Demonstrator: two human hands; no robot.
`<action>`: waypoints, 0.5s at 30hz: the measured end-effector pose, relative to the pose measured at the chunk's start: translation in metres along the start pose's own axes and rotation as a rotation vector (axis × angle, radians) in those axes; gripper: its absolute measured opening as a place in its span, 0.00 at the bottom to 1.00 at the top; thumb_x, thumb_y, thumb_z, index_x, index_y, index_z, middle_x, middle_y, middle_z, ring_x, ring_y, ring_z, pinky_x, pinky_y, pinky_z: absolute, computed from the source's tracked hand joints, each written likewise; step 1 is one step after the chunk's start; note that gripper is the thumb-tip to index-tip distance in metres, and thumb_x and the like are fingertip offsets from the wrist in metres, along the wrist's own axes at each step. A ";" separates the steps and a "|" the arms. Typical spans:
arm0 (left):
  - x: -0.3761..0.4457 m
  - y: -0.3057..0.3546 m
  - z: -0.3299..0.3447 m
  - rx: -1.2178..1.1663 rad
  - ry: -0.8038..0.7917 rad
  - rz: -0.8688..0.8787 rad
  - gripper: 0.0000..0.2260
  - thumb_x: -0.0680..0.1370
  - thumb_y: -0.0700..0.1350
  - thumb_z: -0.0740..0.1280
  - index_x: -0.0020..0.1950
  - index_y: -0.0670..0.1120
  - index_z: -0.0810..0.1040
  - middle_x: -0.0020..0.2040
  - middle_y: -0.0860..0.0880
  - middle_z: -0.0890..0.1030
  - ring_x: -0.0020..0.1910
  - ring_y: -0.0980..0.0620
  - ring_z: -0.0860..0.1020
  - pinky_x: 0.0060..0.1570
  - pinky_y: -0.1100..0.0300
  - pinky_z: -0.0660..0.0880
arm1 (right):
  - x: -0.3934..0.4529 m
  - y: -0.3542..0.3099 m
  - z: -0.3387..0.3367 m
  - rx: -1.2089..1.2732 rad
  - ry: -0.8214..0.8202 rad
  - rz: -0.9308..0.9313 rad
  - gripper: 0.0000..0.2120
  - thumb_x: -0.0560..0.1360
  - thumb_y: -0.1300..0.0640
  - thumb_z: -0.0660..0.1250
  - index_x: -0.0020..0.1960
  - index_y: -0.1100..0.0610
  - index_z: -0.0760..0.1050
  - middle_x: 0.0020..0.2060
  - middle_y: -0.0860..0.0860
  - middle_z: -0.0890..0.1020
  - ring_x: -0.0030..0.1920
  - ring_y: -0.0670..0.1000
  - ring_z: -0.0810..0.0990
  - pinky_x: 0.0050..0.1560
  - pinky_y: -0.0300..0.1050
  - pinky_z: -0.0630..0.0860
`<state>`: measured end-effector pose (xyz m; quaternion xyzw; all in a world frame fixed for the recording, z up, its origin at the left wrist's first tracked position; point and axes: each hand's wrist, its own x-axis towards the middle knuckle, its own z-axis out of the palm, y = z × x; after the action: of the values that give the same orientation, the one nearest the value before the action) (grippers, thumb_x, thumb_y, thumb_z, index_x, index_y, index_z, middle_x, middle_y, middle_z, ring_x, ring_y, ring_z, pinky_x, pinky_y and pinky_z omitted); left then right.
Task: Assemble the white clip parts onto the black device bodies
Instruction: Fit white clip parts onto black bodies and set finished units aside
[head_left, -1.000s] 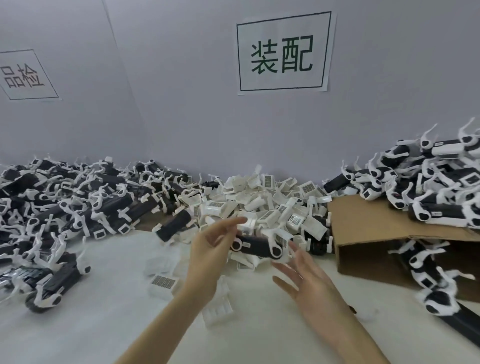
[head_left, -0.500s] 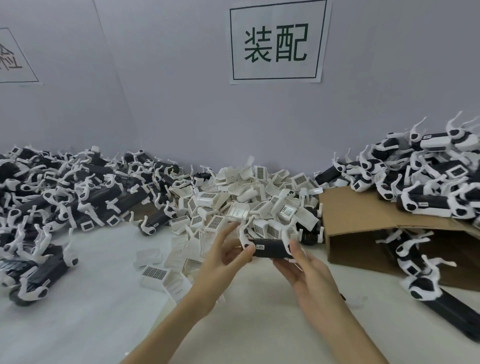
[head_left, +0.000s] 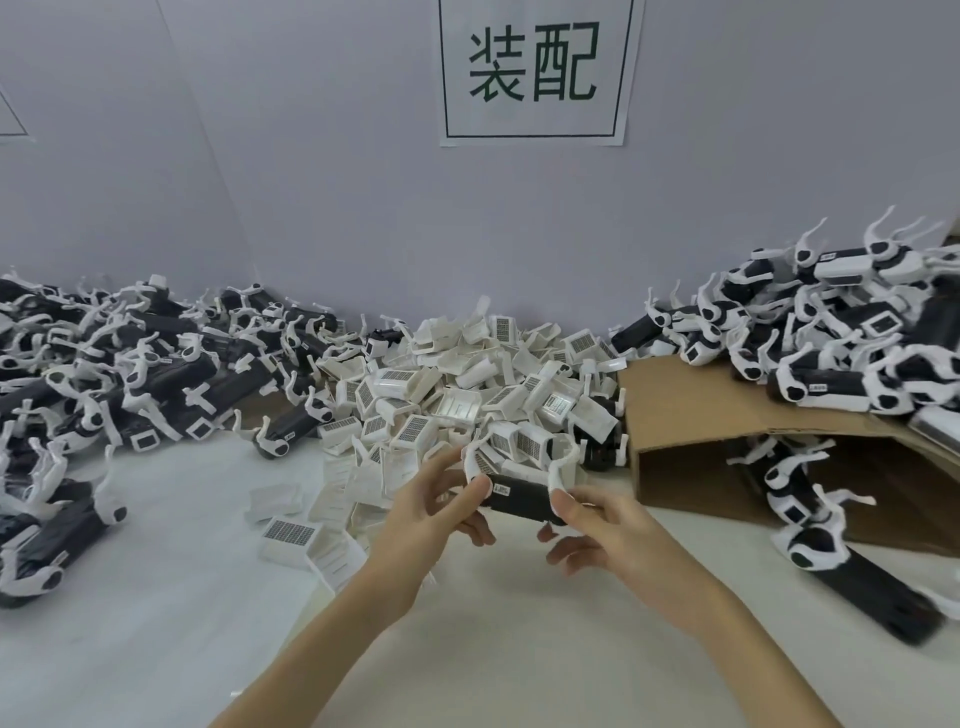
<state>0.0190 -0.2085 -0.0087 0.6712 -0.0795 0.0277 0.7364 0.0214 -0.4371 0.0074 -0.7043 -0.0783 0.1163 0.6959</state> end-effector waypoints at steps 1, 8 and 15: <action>-0.002 0.002 0.001 0.004 -0.011 0.006 0.25 0.77 0.53 0.75 0.73 0.58 0.74 0.54 0.40 0.86 0.42 0.40 0.86 0.50 0.58 0.81 | -0.001 0.004 0.000 0.043 0.016 -0.022 0.24 0.76 0.47 0.72 0.64 0.62 0.79 0.48 0.61 0.86 0.43 0.60 0.85 0.43 0.49 0.81; -0.001 0.001 0.000 -0.227 -0.208 -0.023 0.22 0.80 0.42 0.73 0.73 0.49 0.78 0.66 0.42 0.82 0.59 0.32 0.83 0.52 0.50 0.81 | 0.000 0.021 -0.006 0.091 0.020 -0.146 0.23 0.76 0.53 0.75 0.70 0.49 0.77 0.54 0.58 0.84 0.48 0.62 0.87 0.46 0.49 0.83; -0.001 0.006 0.002 -0.578 -0.238 -0.312 0.24 0.85 0.61 0.62 0.73 0.46 0.76 0.72 0.34 0.77 0.66 0.25 0.78 0.54 0.39 0.82 | -0.004 0.016 -0.021 0.028 -0.116 -0.189 0.38 0.76 0.72 0.73 0.76 0.41 0.69 0.64 0.56 0.81 0.57 0.60 0.85 0.54 0.48 0.80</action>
<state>0.0174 -0.2097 -0.0029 0.4375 -0.0660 -0.1872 0.8770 0.0223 -0.4582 -0.0084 -0.6762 -0.1827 0.0917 0.7078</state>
